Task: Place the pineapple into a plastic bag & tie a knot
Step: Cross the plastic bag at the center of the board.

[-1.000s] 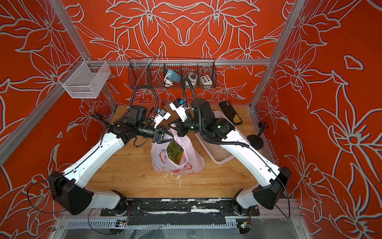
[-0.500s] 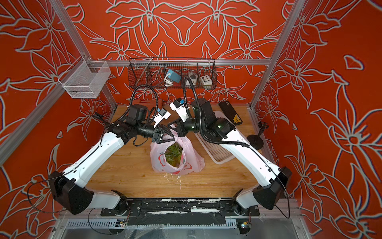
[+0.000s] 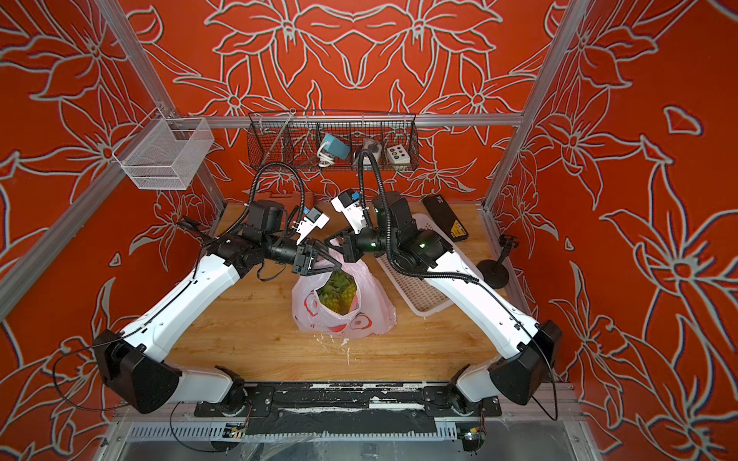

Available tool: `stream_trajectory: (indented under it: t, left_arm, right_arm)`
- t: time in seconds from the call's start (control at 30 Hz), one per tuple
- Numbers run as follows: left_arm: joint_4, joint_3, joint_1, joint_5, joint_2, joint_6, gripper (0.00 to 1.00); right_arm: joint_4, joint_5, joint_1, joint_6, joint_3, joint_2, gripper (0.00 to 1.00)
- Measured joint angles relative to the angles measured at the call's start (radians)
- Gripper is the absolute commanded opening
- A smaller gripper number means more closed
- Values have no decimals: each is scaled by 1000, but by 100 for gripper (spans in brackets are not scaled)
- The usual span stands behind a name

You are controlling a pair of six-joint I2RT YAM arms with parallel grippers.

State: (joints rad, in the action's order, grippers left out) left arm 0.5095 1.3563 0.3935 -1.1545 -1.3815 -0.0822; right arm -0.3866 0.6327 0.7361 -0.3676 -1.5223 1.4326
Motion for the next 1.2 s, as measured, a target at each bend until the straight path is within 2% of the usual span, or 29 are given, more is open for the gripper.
stream_trajectory:
  t: [0.17, 0.33, 0.43, 0.6, 0.63, 0.67, 0.77, 0.9, 1.0, 1.1, 1.2]
  left_arm:
    - [-57, -23, 0, 34, 0, -38, 52]
    - [-119, -55, 1, 61, 0, -80, 42]
    - [-148, -72, 1, 66, 2, -105, 30]
    - [-182, -89, 1, 84, 4, -138, 4]
    - [-187, -91, 1, 84, 5, -142, 0]
    - [-192, -92, 1, 87, 6, -142, 0]
    - [-195, -98, 3, 95, 7, -145, 0]
    - [-204, -104, 4, 112, 10, -142, 0]
    - [-211, -106, 5, 121, 17, -135, 0]
    - [-217, -117, 5, 124, 32, -124, 0]
    - [-230, -129, 5, 123, 47, -119, 0]
  right_arm:
    - [76, 14, 16, -87, 30, 0, 0]
    - [161, 15, 15, -182, 76, 0, 0]
    - [196, 9, 13, -220, 98, 0, 0]
    - [228, 0, 10, -251, 106, -1, 0]
    - [229, -3, 10, -251, 106, -1, 5]
    - [226, -5, 10, -251, 106, -1, 15]
    - [201, -16, 6, -237, 96, -6, 53]
    - [106, -29, -30, -198, 82, -61, 73]
    - [40, -30, -93, -174, 83, -135, 81]
    - [-11, -23, -163, -158, 89, -202, 82]
    - [-29, 0, -182, -149, 128, -237, 81]
